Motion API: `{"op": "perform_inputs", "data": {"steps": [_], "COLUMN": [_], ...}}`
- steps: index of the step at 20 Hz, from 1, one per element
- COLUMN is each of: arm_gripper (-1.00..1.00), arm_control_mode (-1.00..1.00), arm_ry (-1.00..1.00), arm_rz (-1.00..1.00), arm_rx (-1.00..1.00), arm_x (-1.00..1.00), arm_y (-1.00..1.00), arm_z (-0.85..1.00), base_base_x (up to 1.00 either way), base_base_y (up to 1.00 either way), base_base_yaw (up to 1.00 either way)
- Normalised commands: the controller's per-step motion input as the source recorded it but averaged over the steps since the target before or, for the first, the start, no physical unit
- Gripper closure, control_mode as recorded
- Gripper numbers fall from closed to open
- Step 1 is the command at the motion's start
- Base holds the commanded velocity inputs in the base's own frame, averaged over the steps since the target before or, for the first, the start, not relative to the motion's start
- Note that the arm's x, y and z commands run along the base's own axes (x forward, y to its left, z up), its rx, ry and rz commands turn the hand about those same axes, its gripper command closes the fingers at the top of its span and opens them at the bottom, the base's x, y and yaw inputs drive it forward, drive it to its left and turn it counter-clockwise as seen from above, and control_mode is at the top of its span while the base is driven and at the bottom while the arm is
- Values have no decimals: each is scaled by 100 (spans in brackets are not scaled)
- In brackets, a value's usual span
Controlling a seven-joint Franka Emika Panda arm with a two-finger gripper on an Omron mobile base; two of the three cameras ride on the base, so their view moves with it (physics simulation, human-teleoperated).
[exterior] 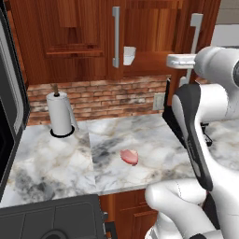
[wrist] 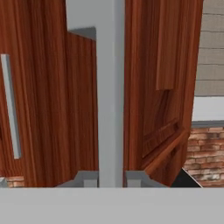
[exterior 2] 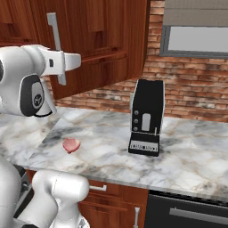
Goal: Retrieve the tupperware from the cabinet, then place the raw meat into the tupperware to avoid contamination.
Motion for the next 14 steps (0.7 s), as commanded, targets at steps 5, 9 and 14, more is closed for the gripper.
{"op": "perform_inputs", "data": {"steps": [5, 9, 14], "arm_gripper": [-100, -100, -100], "arm_control_mode": [-100, -100, -100], "arm_ry": [0, -1, -5], "arm_rz": [0, 0, 0], "arm_rx": [0, 0, 1], "arm_x": [0, -4, -32], "arm_y": [0, -2, -10], "arm_z": [0, 0, 0], "base_base_x": [0, 0, 0], "base_base_y": [0, 0, 0], "base_base_yaw": [0, 0, 0]}}
